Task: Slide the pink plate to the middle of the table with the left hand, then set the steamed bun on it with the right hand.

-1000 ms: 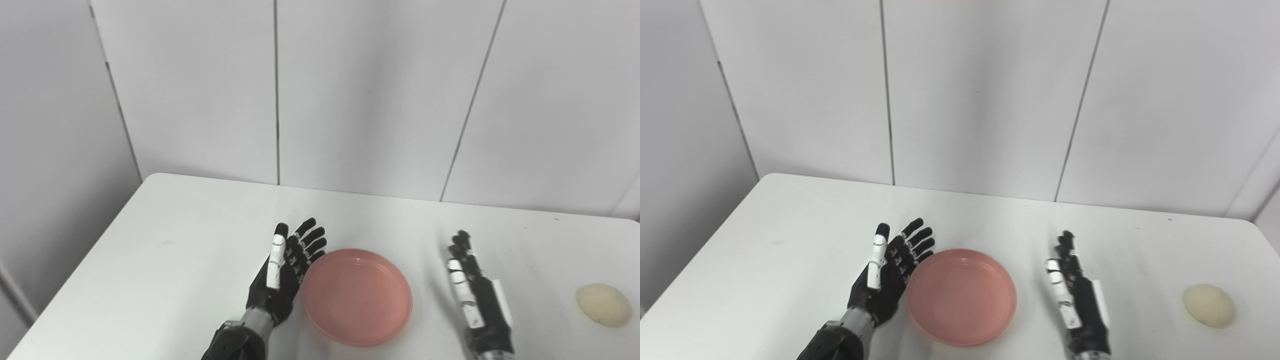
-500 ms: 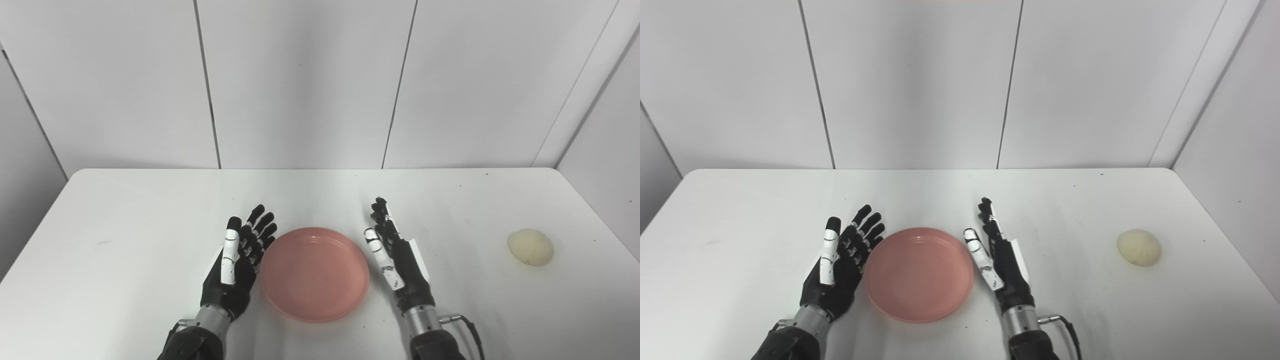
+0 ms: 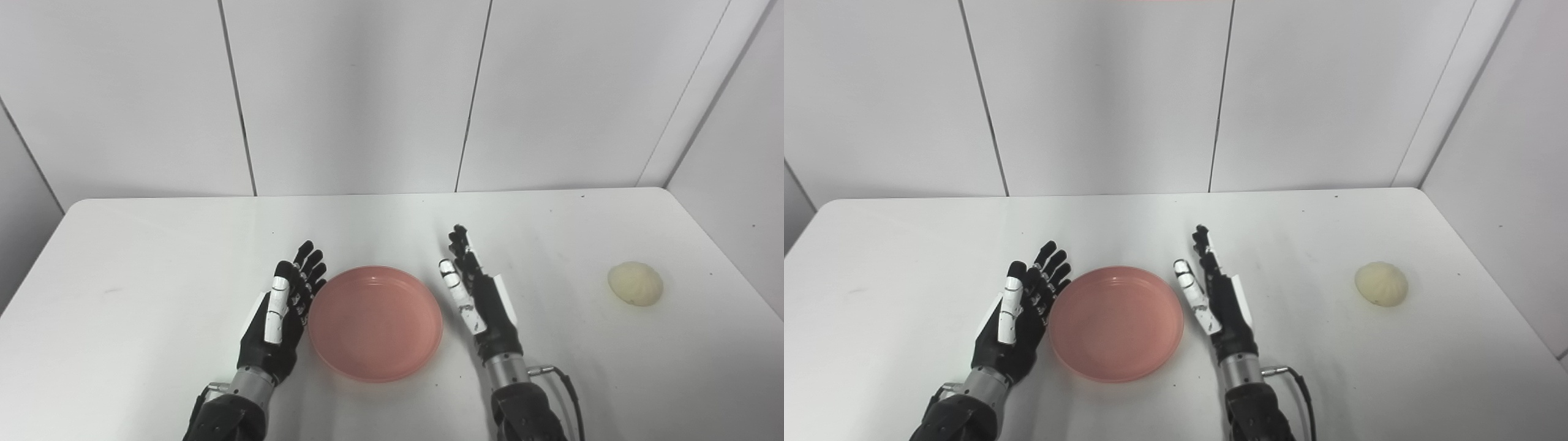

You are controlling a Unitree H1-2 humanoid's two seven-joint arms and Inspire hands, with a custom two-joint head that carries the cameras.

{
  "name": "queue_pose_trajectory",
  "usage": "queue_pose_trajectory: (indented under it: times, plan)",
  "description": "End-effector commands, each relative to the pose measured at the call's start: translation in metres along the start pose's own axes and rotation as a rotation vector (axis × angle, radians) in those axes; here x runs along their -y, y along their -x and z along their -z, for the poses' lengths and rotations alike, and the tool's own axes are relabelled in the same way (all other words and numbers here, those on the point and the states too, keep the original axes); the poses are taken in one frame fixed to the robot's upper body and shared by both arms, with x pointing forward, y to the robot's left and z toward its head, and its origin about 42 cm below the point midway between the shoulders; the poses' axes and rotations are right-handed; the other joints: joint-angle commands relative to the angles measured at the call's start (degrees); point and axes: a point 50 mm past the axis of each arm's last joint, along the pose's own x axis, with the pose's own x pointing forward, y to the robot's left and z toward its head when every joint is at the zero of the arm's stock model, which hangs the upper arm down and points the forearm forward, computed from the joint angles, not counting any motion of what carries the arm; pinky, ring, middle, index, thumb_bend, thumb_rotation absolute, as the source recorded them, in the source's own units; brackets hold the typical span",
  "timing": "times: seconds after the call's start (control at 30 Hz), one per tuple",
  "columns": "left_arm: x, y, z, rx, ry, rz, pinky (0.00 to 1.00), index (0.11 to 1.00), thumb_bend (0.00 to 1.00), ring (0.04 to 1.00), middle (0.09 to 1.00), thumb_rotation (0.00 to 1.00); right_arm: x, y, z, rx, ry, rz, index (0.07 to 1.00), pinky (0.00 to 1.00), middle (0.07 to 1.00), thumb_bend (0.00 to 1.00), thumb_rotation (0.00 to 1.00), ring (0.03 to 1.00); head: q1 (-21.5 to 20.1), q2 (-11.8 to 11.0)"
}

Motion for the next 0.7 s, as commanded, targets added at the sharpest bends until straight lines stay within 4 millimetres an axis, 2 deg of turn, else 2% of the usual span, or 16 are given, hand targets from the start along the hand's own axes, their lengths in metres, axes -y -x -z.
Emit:
queue_pose_trajectory:
  times: [0.0,0.03,0.07,0.17,0.33,0.53,0.67]
  plan:
    - [-0.007,0.003,0.006,-0.002,-0.036,-0.012,1.00,0.964,0.67,0.993,0.989,1.00,0.020,-0.026,-0.032,0.102,0.087,0.051,0.928,0.89,0.910,0.54,0.83,0.895,-0.96,-0.41]
    - [-0.007,0.002,0.006,0.007,-0.049,-0.013,1.00,0.960,0.65,0.985,0.982,1.00,0.026,-0.029,-0.035,0.101,0.129,0.067,0.905,0.84,0.883,0.54,0.82,0.860,-0.96,-0.41]
    - [-0.007,0.002,0.006,0.015,-0.062,-0.013,1.00,0.960,0.65,0.984,0.981,1.00,0.037,-0.034,-0.040,0.103,0.186,0.088,0.903,0.84,0.881,0.54,0.81,0.857,-1.99,-0.69]
    - [-0.007,0.003,0.006,0.020,-0.086,-0.012,1.00,0.957,0.64,0.977,0.975,1.00,0.056,-0.042,-0.050,0.097,0.250,0.134,0.878,0.79,0.855,0.56,0.72,0.840,-3.71,-1.20]
    - [-0.010,0.004,0.005,0.022,-0.082,-0.018,1.00,0.950,0.62,0.977,0.970,1.00,0.079,-0.049,-0.068,0.085,0.340,0.168,0.873,0.78,0.848,0.61,0.61,0.840,-5.76,-1.89]
    - [-0.015,0.004,0.004,0.013,-0.089,-0.011,1.00,0.948,0.62,0.984,0.973,1.00,0.108,-0.052,-0.088,0.054,0.472,0.223,0.854,0.74,0.837,0.63,0.49,0.817,-8.60,-2.91]
    - [-0.019,0.004,0.005,0.009,-0.075,-0.007,1.00,0.946,0.61,0.983,0.972,1.00,0.126,-0.052,-0.091,-0.004,0.631,0.255,0.851,0.73,0.844,0.65,0.52,0.814,-10.74,-3.51]
